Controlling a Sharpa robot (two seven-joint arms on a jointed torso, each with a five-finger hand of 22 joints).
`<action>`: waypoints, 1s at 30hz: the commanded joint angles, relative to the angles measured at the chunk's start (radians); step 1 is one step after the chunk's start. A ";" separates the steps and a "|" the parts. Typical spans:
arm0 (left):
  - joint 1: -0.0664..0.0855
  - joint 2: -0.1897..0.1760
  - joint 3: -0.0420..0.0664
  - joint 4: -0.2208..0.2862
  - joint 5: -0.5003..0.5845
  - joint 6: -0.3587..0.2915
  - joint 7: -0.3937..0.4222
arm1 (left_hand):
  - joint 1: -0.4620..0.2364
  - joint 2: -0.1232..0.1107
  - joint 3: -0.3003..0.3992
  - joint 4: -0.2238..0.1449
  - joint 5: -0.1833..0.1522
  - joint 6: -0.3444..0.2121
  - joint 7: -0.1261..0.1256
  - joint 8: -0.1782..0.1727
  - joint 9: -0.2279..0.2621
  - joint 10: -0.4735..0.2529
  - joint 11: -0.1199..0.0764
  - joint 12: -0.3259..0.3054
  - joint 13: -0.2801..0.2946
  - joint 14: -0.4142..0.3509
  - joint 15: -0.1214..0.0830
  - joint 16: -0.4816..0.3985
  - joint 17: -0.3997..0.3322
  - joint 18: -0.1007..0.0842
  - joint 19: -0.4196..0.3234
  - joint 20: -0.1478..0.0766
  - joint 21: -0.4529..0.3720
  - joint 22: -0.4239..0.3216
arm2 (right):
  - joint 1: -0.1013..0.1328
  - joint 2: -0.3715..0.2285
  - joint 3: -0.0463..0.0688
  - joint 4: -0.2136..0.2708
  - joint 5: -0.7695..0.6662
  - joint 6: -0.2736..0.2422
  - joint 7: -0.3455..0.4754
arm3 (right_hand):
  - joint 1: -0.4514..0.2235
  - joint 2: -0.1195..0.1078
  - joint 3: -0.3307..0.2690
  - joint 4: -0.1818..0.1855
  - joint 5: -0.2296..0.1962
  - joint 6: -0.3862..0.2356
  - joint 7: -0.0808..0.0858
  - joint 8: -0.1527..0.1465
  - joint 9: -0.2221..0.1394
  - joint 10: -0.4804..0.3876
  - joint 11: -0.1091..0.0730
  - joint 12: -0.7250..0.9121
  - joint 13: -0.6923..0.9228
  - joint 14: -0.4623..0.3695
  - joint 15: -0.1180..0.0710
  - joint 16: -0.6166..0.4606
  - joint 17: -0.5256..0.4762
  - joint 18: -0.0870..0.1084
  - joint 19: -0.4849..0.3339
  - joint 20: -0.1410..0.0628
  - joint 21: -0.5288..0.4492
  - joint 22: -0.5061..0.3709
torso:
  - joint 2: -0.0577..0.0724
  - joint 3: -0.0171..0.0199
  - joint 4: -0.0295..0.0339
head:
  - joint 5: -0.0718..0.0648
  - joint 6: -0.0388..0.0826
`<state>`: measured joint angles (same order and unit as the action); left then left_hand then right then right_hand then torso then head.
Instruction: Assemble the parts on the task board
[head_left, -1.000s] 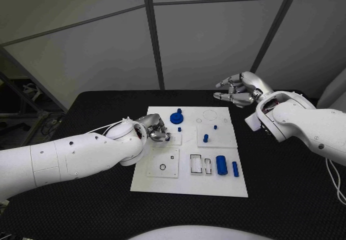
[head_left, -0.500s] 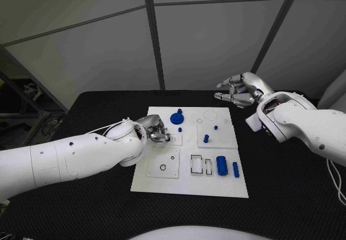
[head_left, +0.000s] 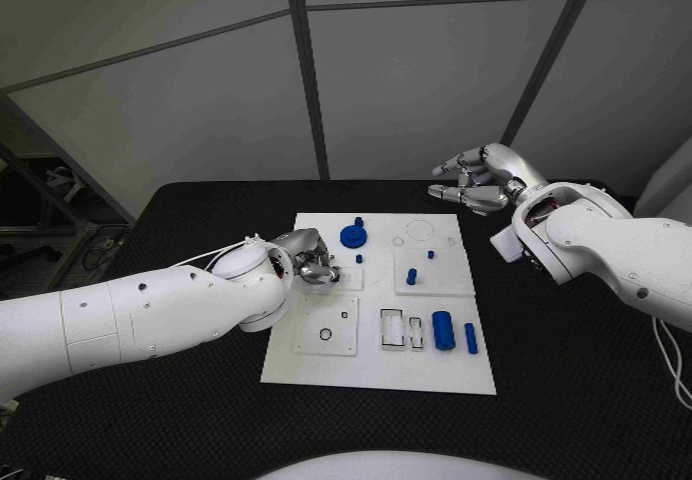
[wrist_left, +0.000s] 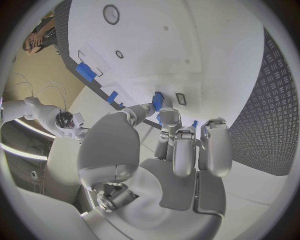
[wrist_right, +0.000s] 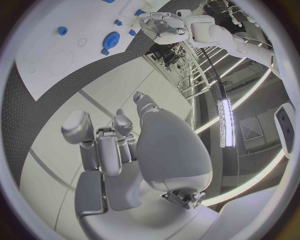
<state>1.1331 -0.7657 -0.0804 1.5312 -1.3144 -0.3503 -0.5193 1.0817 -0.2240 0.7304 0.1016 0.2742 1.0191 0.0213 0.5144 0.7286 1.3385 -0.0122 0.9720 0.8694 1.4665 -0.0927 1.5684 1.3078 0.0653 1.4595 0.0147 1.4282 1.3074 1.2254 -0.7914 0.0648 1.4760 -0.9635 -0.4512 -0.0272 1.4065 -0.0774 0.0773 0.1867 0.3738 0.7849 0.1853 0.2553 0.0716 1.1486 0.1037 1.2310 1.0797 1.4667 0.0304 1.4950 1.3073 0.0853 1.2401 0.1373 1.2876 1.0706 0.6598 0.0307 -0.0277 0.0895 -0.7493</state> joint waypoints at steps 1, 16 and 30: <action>-0.003 0.003 -0.003 -0.003 0.013 0.041 -0.011 | -0.004 0.001 0.116 -0.127 0.004 0.013 -0.003 0.005 -0.002 0.047 -0.041 0.007 0.004 0.104 -0.008 0.002 0.263 -0.021 0.017 -0.002 0.005 0.116 | 0.002 0.000 0.001 0.001 -0.004 0.003 0.009 | -0.007 -0.001 0.001 0.005 0.006 0.008 0.001 0.005 -0.002 0.003 -0.004 -0.001 -0.001 0.065 -0.007 -0.004 0.110 0.020 -0.005 -0.005 -0.005 -0.001 | -0.001 0.0004 -0.0007 | -0.001 -0.001; -0.003 0.011 -0.003 -0.017 0.023 0.054 -0.024 | -0.063 0.007 -0.014 -0.053 0.003 0.052 -0.022 -0.002 -0.035 0.066 -0.053 0.026 0.022 0.104 -0.018 0.002 0.263 -0.025 0.026 -0.011 0.014 0.131 | 0.002 -0.003 0.000 0.003 -0.004 0.003 0.007 | -0.007 -0.001 0.001 0.005 0.006 0.008 0.001 0.005 -0.002 0.003 -0.004 -0.001 -0.001 0.065 -0.007 -0.004 0.110 0.020 -0.005 -0.005 -0.005 -0.001 | 0.000 0.0002 -0.0007 | -0.003 -0.003; -0.003 0.016 -0.003 -0.026 0.023 0.050 -0.031 | -0.095 0.017 -0.102 -0.002 0.005 0.076 -0.026 -0.008 -0.056 0.075 -0.057 0.047 0.045 0.104 -0.021 0.002 0.263 -0.028 0.033 -0.014 0.021 0.142 | 0.002 -0.004 0.000 0.004 -0.004 0.003 0.006 | -0.007 -0.001 0.000 0.006 0.007 0.008 0.000 0.006 -0.002 0.001 -0.004 -0.003 -0.004 0.064 -0.007 -0.007 0.105 0.021 -0.008 -0.005 -0.008 -0.005 | 0.000 -0.0002 0.0001 | -0.005 -0.003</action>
<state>1.1327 -0.7494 -0.0807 1.5094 -1.2971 -0.3264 -0.5310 0.9983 -0.2068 0.6326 0.1002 0.2732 1.0925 -0.0087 0.5114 0.6732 1.4093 -0.0710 1.0127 0.9132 1.4637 -0.1111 1.5684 1.3078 0.0667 1.4668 0.0073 1.4428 1.3074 1.2254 -0.7948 0.0647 1.4780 -0.9640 -0.4511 -0.0276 1.4065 -0.0774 0.0774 0.1866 0.3738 0.7850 0.1853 0.2553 0.0709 1.1486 0.1037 1.2310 1.0770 1.4667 0.0304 1.4951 1.3081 0.0854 1.2365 0.1337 1.2834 1.0660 0.6599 0.0308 -0.0277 0.0841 -0.7518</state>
